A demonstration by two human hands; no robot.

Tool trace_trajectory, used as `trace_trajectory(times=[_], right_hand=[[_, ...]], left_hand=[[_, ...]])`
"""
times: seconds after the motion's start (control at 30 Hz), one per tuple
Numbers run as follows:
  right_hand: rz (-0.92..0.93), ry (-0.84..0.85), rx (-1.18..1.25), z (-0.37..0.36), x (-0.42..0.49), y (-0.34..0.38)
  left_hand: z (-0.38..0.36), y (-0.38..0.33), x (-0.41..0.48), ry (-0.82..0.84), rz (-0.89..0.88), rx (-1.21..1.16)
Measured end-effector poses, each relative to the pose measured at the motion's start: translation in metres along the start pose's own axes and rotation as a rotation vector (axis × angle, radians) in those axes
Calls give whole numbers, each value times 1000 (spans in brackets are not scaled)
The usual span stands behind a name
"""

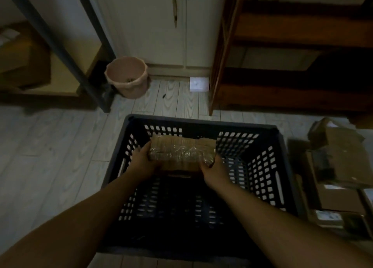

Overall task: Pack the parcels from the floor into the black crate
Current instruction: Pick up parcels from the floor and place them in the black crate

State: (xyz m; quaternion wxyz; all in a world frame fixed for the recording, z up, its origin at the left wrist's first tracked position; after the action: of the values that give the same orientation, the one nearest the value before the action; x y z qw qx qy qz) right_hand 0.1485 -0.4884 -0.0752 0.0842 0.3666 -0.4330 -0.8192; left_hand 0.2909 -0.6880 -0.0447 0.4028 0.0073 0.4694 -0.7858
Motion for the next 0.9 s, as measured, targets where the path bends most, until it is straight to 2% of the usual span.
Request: trace_trajectory(times=[0.07, 0.3, 0.47, 0.6, 0.73, 0.8, 0.9], right_hand=[[-4, 16, -24, -18, 24, -25], [-50, 46, -49, -66, 86, -79], [-56, 53, 10, -85, 108, -93], [-6, 74, -168, -94, 114, -93], [55, 104, -50, -110, 102, -94], [87, 165, -50, -111, 99, -94], [67, 267, -178, -106, 101, -80]], left_hand=[[-15, 32, 20, -5, 22, 48], [-48, 88, 56, -21, 90, -30], [-57, 97, 69, -38, 114, 97], [-61, 100, 74, 0, 57, 208], [-66, 120, 76, 67, 143, 446], [-71, 124, 77, 113, 182, 499], [-69, 113, 74, 142, 216, 472]])
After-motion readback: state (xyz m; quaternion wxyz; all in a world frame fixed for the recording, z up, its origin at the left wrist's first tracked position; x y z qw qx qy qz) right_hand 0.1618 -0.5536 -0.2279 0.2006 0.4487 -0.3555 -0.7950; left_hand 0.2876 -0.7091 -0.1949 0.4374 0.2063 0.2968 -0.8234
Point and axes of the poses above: each hand's wrist, its own x-axis towards the middle knuckle, its own z-axis out of the back of the hand, y = z × x, the point moved 10 cm from there along x, towards the middle knuckle, and after that the axes turned 3 degrees about y, right-handed, at the moved point
